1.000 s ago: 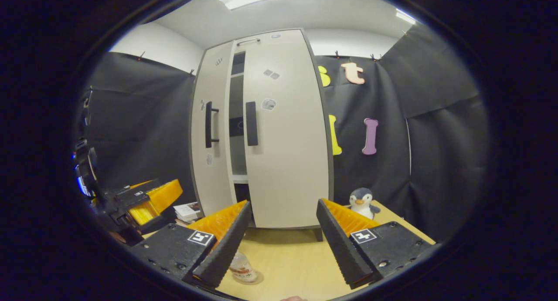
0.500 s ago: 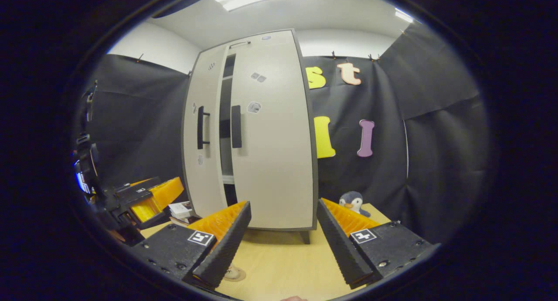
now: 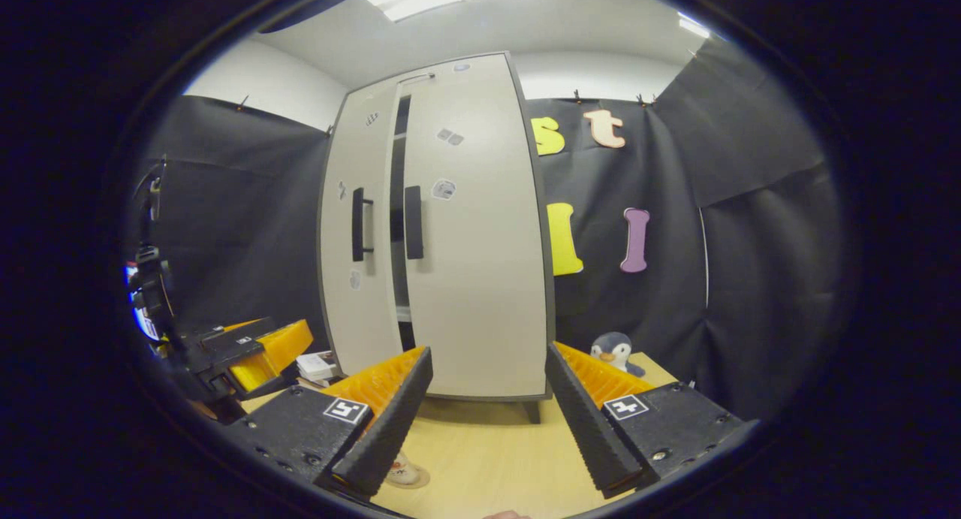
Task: Grasp the bottle in the cabinet with the left hand and place it on the coaster, then close the right door with the right hand and the left door with the left hand.
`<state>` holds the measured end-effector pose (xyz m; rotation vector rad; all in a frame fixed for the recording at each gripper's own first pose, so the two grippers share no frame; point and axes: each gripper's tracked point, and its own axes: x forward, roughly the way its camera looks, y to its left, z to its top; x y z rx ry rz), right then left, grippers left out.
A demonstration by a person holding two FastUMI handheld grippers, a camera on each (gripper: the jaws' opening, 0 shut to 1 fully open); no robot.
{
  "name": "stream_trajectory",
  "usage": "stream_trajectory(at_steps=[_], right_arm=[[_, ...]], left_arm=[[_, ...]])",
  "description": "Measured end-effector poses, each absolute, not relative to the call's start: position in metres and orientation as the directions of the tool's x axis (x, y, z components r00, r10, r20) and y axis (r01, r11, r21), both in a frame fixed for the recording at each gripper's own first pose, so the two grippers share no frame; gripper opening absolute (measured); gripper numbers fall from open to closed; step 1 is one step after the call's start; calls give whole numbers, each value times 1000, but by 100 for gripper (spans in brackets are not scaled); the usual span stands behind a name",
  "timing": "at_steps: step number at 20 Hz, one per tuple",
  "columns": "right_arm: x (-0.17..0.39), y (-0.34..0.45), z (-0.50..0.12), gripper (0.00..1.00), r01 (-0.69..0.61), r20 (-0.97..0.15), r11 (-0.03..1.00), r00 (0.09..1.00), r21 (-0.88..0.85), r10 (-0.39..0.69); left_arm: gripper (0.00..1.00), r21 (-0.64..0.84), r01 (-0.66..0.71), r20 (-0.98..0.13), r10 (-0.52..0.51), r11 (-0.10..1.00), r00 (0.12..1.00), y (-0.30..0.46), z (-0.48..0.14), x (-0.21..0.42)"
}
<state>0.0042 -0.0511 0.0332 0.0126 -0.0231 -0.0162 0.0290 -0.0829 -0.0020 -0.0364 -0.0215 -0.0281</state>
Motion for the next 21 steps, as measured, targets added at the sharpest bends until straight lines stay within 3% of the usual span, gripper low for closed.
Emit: stream_trajectory(at_steps=[6, 7, 9, 10, 21], right_arm=[[4, -48, 36, 99, 28, 30, 1000, 999, 11, -28], [4, -47, 37, 94, 28, 30, 1000, 999, 9, -28], [4, -46, 37, 94, 26, 29, 1000, 999, 9, -26], [4, -46, 37, 99, 25, 30, 1000, 999, 11, -26], [5, -46, 40, 99, 32, 42, 999, 999, 14, -32]], left_arm=[[94, -35, 32, 27, -31, 999, 999, -82, -1, 28], [95, -35, 31, 27, -30, 999, 999, -81, -1, 27], [95, -36, 31, 25, -30, 999, 999, -81, -2, 27], [95, -37, 32, 23, -31, 999, 999, -81, -2, 28], [95, -43, 35, 18, -34, 998, 999, -82, -5, 29]])
